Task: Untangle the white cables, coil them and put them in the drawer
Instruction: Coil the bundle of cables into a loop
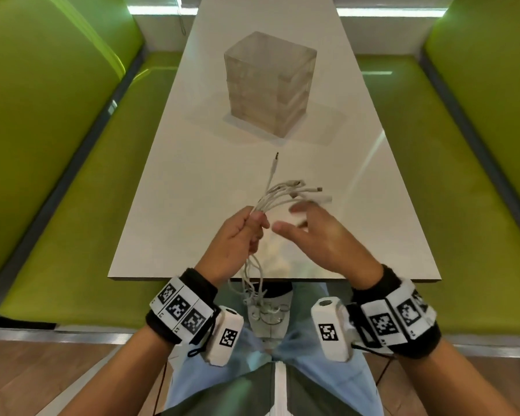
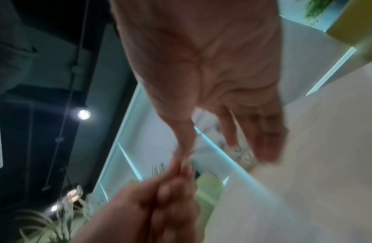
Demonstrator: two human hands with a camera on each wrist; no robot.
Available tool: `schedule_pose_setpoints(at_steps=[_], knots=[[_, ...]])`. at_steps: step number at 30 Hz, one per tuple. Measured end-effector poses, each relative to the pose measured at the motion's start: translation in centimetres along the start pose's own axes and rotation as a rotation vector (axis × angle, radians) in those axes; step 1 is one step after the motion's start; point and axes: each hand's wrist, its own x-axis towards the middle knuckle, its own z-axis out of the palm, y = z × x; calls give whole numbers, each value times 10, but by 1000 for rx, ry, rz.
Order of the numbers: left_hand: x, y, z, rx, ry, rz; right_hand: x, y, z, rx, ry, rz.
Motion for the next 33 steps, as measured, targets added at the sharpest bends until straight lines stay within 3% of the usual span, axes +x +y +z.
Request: schedule_pose_setpoints(at_steps=[2,3,4,6,8,9,11,13,17,20,25,30,33], knots=[[2,-2,-7,78,-16,-15,-11,-7,-19,-226,-380,50],[2,-2,-10,134,-31,-11,-16,-12,-26,-272,-506,-2],[2,-2,-13,200,-42,1,-20,-19,-30,-251,-535,-95],[2,2,-13,288,-77,19,-22,-32,-29,-163,-324,-376],[1,6,-10,302,-131,5,-10,-35,-22,-345,-87,-629],[0,7,-9,304,-163,-7,0,-34,-20,-506,-74,-637],[-1,10,-12,287,-196,-6,15,-31,-21,-653,-241,-455],[-1,16,-19,208,-166,-6,21,-23,-23,-383,-420,-304],[2,23,-30,151,-96,38,14,-9,-22,192,-513,-126],[1,21,-29,123,-110,77,8,-16,-30,302,-486,-123],[-2,13,-19,64,-326,59,5,-37,-55,316,-376,-221],[1,20,-14,-179,-237,51,5,-47,-72,331,-260,-260],[5,24,-16,-144,-244,49,5,-49,-72,332,-243,-265]])
